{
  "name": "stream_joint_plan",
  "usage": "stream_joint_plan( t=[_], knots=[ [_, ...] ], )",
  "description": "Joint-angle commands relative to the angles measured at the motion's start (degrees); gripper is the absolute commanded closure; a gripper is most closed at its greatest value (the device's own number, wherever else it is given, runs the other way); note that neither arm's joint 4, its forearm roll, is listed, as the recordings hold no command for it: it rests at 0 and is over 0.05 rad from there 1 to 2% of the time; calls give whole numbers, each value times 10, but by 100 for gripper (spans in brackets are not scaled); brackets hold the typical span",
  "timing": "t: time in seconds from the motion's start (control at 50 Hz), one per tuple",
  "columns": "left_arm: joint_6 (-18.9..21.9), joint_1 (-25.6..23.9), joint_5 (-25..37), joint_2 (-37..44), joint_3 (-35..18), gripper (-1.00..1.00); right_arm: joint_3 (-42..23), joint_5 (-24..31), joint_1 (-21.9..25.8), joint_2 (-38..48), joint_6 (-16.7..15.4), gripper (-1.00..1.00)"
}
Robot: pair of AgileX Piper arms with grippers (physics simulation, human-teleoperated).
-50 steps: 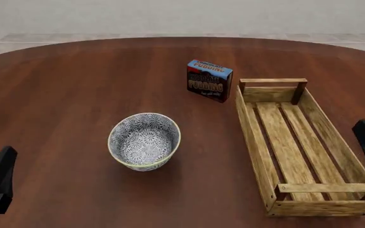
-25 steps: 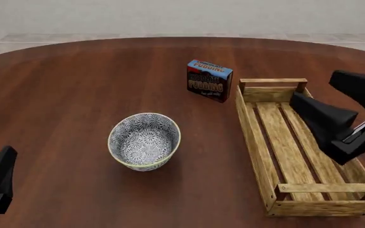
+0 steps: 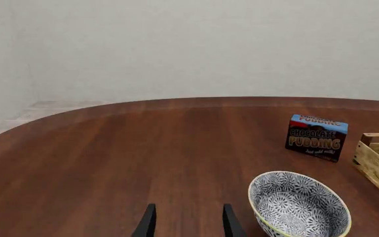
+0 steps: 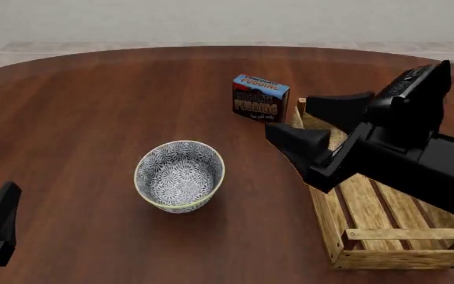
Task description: Pick up the bowl on the left and put it in the tray.
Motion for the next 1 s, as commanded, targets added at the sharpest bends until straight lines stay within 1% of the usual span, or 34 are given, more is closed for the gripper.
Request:
stream_joint_plan(
  t=[0.02, 0.04, 0.06, 0.08, 0.24, 0.26, 0.28, 0.44, 0.46, 0.54, 0.76, 0.82, 0.86, 0.9, 0.92, 1.0],
  knots=[
    [0, 0, 0, 0, 0, -100, -17, -49, 44, 95, 45, -100],
    [0, 0, 0, 0, 0, -100, -16, -53, 42, 96, 44, -100],
    [0, 0, 0, 0, 0, -100, -17, -55, 47, 103, 51, -100],
    [0, 0, 0, 0, 0, -100, -18, -59, 56, 112, 64, -100],
    [0, 0, 0, 0, 0, -100, -22, -88, 71, 152, 82, -100],
    [0, 0, 0, 0, 0, -100, -22, -93, 76, 159, 86, -100],
    [0, 0, 0, 0, 0, -100, -24, -99, 80, 174, 99, -100],
    [0, 0, 0, 0, 0, -100, -28, -124, 79, 212, 110, -100],
    [0, 0, 0, 0, 0, -100, -29, -130, 81, 222, 117, -100],
    [0, 0, 0, 0, 0, -100, -32, -143, 83, 244, 129, -100],
    [0, 0, 0, 0, 0, -100, -42, -166, 81, 286, 142, -100],
    [0, 0, 0, 0, 0, -100, -46, -172, 73, 301, 145, -100],
    [0, 0, 0, 0, 0, -100, -51, -174, 56, 311, 135, -100],
    [0, 0, 0, 0, 0, -100, -55, -178, 49, 322, 132, -100],
    [0, 0, 0, 0, 0, -100, -58, -177, 41, 325, 123, -100],
    [0, 0, 0, 0, 0, -100, -62, -180, 39, 335, 125, -100]
  ],
)
